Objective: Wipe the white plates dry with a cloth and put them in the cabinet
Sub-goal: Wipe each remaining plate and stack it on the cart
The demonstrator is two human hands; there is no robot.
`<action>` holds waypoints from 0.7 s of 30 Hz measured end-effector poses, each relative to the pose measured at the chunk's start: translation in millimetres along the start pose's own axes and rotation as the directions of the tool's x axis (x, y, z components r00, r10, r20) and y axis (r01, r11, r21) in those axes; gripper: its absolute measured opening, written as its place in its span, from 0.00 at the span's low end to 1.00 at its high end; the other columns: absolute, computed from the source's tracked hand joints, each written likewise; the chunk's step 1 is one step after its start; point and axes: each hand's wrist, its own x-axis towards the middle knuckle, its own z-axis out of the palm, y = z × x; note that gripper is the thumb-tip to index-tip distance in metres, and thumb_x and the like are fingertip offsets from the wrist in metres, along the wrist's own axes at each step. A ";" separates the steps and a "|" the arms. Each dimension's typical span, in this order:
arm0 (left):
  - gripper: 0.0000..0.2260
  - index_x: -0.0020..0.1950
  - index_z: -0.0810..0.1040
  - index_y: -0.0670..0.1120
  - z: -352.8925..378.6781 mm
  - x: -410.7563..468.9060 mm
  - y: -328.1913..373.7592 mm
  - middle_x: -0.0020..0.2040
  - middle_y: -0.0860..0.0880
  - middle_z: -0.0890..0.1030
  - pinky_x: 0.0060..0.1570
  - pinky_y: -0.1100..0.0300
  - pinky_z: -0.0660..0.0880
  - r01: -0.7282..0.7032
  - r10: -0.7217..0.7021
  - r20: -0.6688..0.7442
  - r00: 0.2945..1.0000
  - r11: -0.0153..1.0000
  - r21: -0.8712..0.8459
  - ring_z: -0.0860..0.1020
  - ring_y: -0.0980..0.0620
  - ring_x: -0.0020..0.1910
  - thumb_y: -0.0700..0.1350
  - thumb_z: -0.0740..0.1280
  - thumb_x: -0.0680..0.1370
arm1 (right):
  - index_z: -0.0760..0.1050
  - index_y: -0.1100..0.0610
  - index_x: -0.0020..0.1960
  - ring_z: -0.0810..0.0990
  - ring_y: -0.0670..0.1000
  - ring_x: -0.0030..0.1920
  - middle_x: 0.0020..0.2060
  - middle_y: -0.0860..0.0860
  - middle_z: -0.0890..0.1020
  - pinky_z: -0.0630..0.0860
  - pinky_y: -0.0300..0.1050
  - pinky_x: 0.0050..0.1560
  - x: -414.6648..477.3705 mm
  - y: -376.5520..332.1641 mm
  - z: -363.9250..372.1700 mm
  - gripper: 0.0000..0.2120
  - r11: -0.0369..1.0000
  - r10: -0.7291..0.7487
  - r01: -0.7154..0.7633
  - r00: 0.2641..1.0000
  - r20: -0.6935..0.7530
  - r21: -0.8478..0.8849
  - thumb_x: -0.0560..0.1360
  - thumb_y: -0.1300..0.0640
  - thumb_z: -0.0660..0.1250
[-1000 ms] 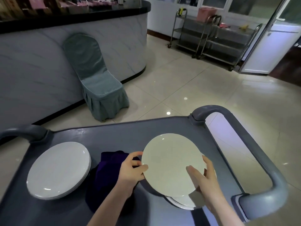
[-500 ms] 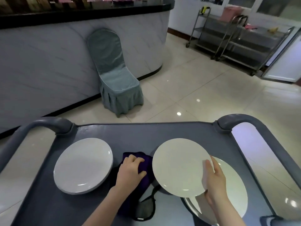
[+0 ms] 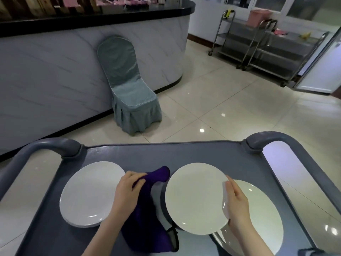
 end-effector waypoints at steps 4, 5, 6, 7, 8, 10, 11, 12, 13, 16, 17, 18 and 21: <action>0.14 0.53 0.81 0.58 -31.0 -8.8 36.1 0.48 0.59 0.83 0.47 0.71 0.73 0.066 -0.059 0.036 0.998 0.963 -0.262 0.79 0.63 0.49 0.38 0.64 0.81 | 0.82 0.35 0.54 0.83 0.36 0.48 0.49 0.36 0.85 0.75 0.41 0.46 -4.6 -0.3 16.7 0.18 0.999 -0.042 0.043 0.997 0.057 -0.020 0.82 0.56 0.58; 0.15 0.53 0.80 0.59 -35.2 -11.4 46.4 0.48 0.60 0.84 0.46 0.71 0.73 0.064 -0.047 0.066 0.997 0.955 -0.289 0.79 0.63 0.49 0.38 0.64 0.81 | 0.82 0.35 0.53 0.83 0.36 0.48 0.50 0.36 0.85 0.75 0.41 0.46 -5.9 0.0 21.0 0.19 0.998 -0.053 0.055 0.996 0.072 -0.022 0.82 0.56 0.58; 0.15 0.53 0.81 0.60 -38.4 -13.9 56.9 0.49 0.61 0.84 0.46 0.71 0.74 0.061 -0.028 0.105 0.994 0.943 -0.327 0.80 0.63 0.49 0.38 0.63 0.82 | 0.82 0.35 0.53 0.83 0.36 0.48 0.50 0.36 0.85 0.75 0.39 0.46 -7.3 0.3 25.3 0.19 0.998 -0.057 0.059 0.995 0.085 -0.016 0.83 0.56 0.58; 0.16 0.54 0.82 0.60 -40.2 -16.7 66.2 0.50 0.62 0.84 0.48 0.71 0.74 0.060 -0.001 0.160 0.987 0.929 -0.366 0.80 0.62 0.50 0.38 0.63 0.82 | 0.82 0.35 0.53 0.83 0.36 0.48 0.50 0.36 0.85 0.76 0.37 0.45 -8.9 0.0 29.4 0.19 0.998 -0.055 0.056 0.994 0.098 -0.006 0.83 0.56 0.58; 0.17 0.54 0.83 0.61 -40.6 -20.0 73.8 0.53 0.63 0.84 0.50 0.72 0.73 0.063 0.032 0.234 0.972 0.919 -0.389 0.80 0.63 0.53 0.38 0.63 0.82 | 0.82 0.35 0.53 0.83 0.37 0.48 0.50 0.36 0.85 0.76 0.35 0.43 -10.6 -0.8 33.0 0.19 0.999 -0.051 0.051 0.993 0.110 0.003 0.83 0.56 0.58; 0.18 0.55 0.83 0.63 -36.5 -26.2 80.8 0.58 0.66 0.81 0.57 0.75 0.69 0.039 0.120 0.436 0.892 0.940 -0.339 0.76 0.69 0.60 0.40 0.63 0.81 | 0.83 0.37 0.52 0.83 0.37 0.49 0.50 0.36 0.85 0.77 0.36 0.45 -13.8 -4.1 38.3 0.18 0.999 -0.049 0.047 0.991 0.123 0.018 0.83 0.56 0.59; 0.17 0.56 0.83 0.65 -32.6 -28.2 81.0 0.59 0.68 0.80 0.59 0.76 0.67 0.000 0.155 0.530 0.834 0.960 -0.280 0.73 0.71 0.62 0.42 0.64 0.80 | 0.84 0.38 0.52 0.83 0.37 0.50 0.49 0.36 0.85 0.77 0.37 0.47 -14.5 -5.8 39.7 0.17 0.999 -0.046 0.043 0.992 0.119 0.030 0.83 0.56 0.59; 0.15 0.56 0.83 0.64 -28.5 -30.2 78.6 0.59 0.68 0.80 0.60 0.76 0.67 -0.037 0.168 0.581 0.796 0.973 -0.230 0.73 0.71 0.62 0.45 0.64 0.80 | 0.84 0.40 0.52 0.83 0.38 0.50 0.50 0.37 0.85 0.77 0.39 0.48 -14.7 -7.2 40.4 0.16 0.998 -0.040 0.034 0.993 0.114 0.049 0.83 0.56 0.59; 0.13 0.56 0.83 0.62 -24.1 -31.9 75.4 0.57 0.68 0.81 0.59 0.74 0.68 -0.070 0.171 0.563 0.808 0.978 -0.197 0.74 0.70 0.61 0.46 0.65 0.79 | 0.83 0.43 0.54 0.83 0.38 0.51 0.51 0.38 0.85 0.76 0.39 0.50 -14.9 -8.6 40.4 0.15 0.997 -0.038 0.031 0.993 0.113 0.067 0.83 0.56 0.59; 0.09 0.56 0.83 0.55 -14.8 -32.3 62.2 0.53 0.63 0.82 0.59 0.60 0.73 -0.158 0.166 0.119 0.979 0.984 -0.078 0.78 0.62 0.56 0.44 0.70 0.77 | 0.82 0.46 0.57 0.82 0.35 0.52 0.52 0.37 0.85 0.75 0.30 0.48 -19.0 -13.7 39.2 0.15 0.993 -0.070 0.057 0.990 0.122 0.102 0.83 0.58 0.58; 0.11 0.60 0.82 0.53 -12.0 -31.7 58.4 0.57 0.60 0.81 0.62 0.57 0.73 -0.180 0.180 0.011 0.984 0.984 0.001 0.76 0.60 0.58 0.45 0.70 0.77 | 0.82 0.46 0.56 0.82 0.34 0.51 0.51 0.37 0.85 0.75 0.28 0.46 -21.1 -14.3 38.9 0.15 0.991 -0.074 0.059 0.989 0.127 0.117 0.83 0.59 0.58; 0.16 0.66 0.78 0.52 -9.3 -31.4 56.6 0.64 0.57 0.78 0.67 0.55 0.69 -0.179 0.180 -0.005 0.984 0.981 0.073 0.72 0.58 0.64 0.48 0.70 0.77 | 0.82 0.46 0.57 0.82 0.35 0.51 0.51 0.38 0.85 0.76 0.29 0.46 -23.2 -14.0 39.1 0.15 0.990 -0.074 0.057 0.988 0.134 0.129 0.84 0.59 0.57; 0.30 0.79 0.57 0.55 6.7 -36.7 53.2 0.80 0.57 0.50 0.77 0.57 0.43 -0.253 0.174 0.253 0.952 0.911 0.325 0.43 0.56 0.79 0.60 0.62 0.80 | 0.82 0.47 0.58 0.82 0.37 0.53 0.52 0.38 0.85 0.75 0.33 0.50 -29.5 -12.8 41.2 0.15 0.987 -0.092 0.070 0.983 0.158 0.144 0.84 0.59 0.57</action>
